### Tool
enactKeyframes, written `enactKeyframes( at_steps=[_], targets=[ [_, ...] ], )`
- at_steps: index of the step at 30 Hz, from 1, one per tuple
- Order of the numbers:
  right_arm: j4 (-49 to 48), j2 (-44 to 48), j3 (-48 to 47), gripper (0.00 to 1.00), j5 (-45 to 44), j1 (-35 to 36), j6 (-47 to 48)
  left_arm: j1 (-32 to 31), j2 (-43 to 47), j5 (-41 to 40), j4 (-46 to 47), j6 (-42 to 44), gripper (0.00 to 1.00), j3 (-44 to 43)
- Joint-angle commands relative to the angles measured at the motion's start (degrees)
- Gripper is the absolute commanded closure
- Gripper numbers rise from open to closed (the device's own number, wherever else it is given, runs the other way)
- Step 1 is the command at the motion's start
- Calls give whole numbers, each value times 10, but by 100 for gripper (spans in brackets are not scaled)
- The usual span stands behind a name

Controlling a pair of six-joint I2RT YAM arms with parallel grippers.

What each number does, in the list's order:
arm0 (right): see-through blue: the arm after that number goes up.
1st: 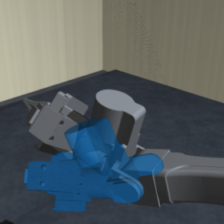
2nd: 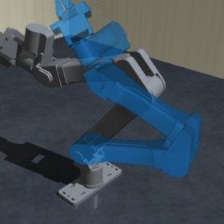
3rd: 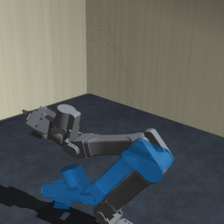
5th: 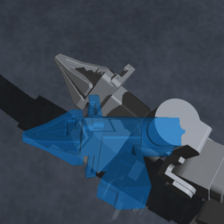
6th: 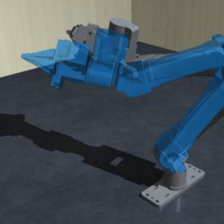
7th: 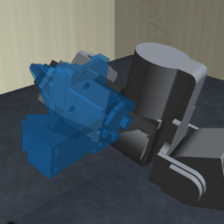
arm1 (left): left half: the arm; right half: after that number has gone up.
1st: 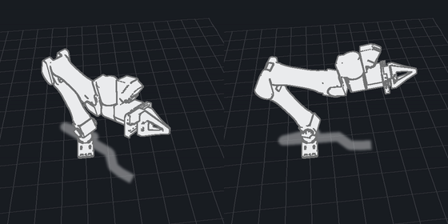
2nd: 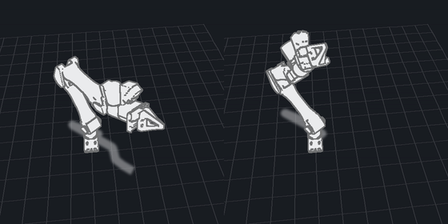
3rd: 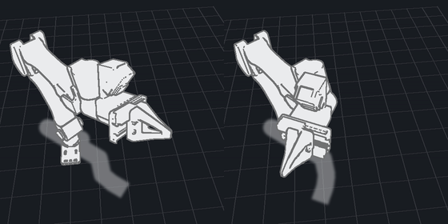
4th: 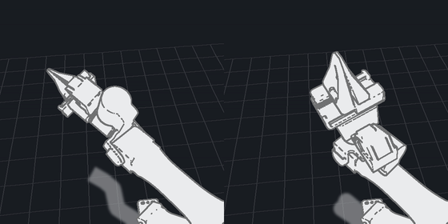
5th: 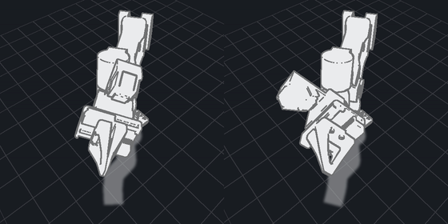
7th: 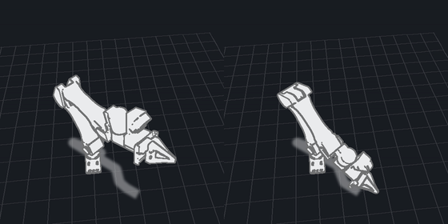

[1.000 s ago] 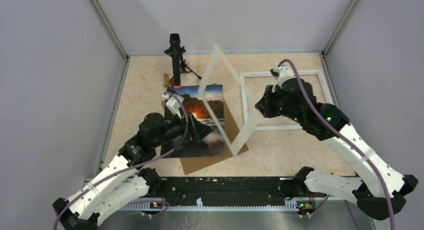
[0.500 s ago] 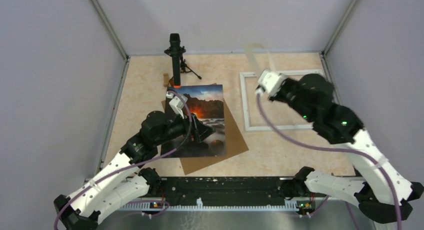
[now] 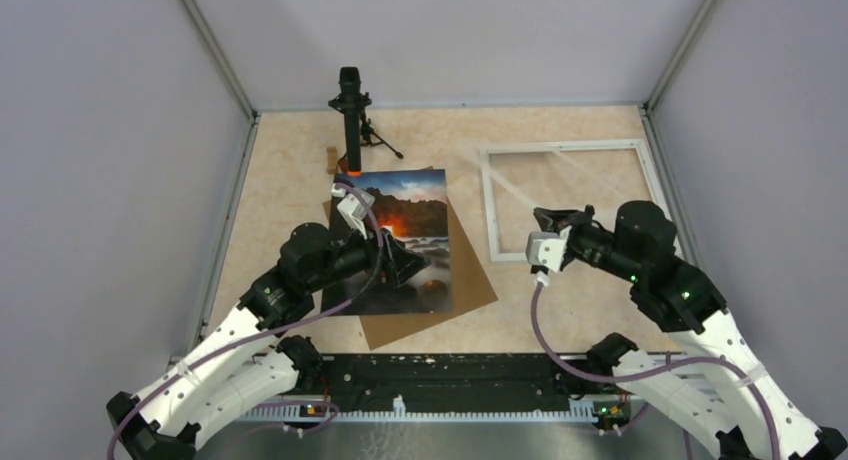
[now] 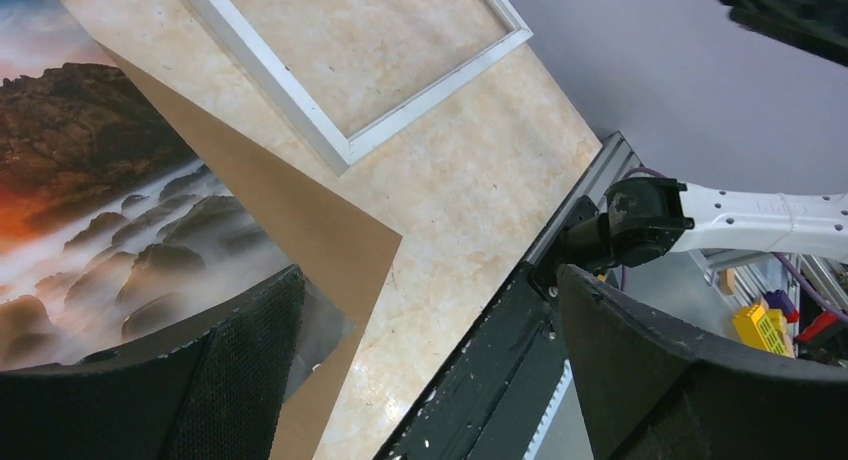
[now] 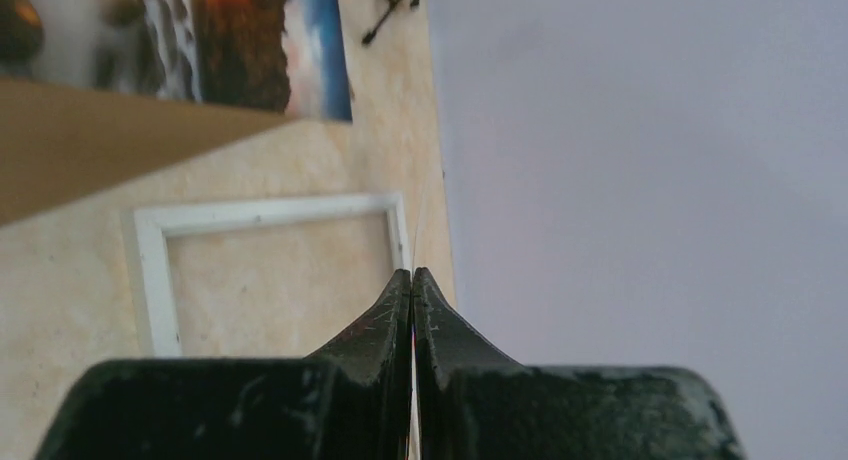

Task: Put the photo into the frame

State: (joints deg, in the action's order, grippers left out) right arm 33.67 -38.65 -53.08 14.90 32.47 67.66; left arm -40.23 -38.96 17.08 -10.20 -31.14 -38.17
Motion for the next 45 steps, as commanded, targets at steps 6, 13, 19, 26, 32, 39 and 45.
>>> enactKeyframes(
  at_steps=[6,13,19,26,32,39,45],
  targets=[
    [20,-10,12,100,217,14,-27,2,-14,-37,25,2,2,1],
    [-2,16,99,100,1,6,9,2,-24,-37,32,-12,2,9],
    [-113,69,187,33,14,-106,-34,2,-55,1,48,-14,2,-5],
    [-42,-37,31,1,88,-105,-506,2,-44,-23,26,15,2,-21],
    [70,-115,-21,1,11,-105,-776,2,-55,-24,39,6,2,-11],
    [135,-116,-35,1,143,-7,-784,2,-87,-11,59,-4,2,-16],
    [86,-7,-34,1,117,30,-796,3,-105,-8,72,-12,2,-17]
  ],
)
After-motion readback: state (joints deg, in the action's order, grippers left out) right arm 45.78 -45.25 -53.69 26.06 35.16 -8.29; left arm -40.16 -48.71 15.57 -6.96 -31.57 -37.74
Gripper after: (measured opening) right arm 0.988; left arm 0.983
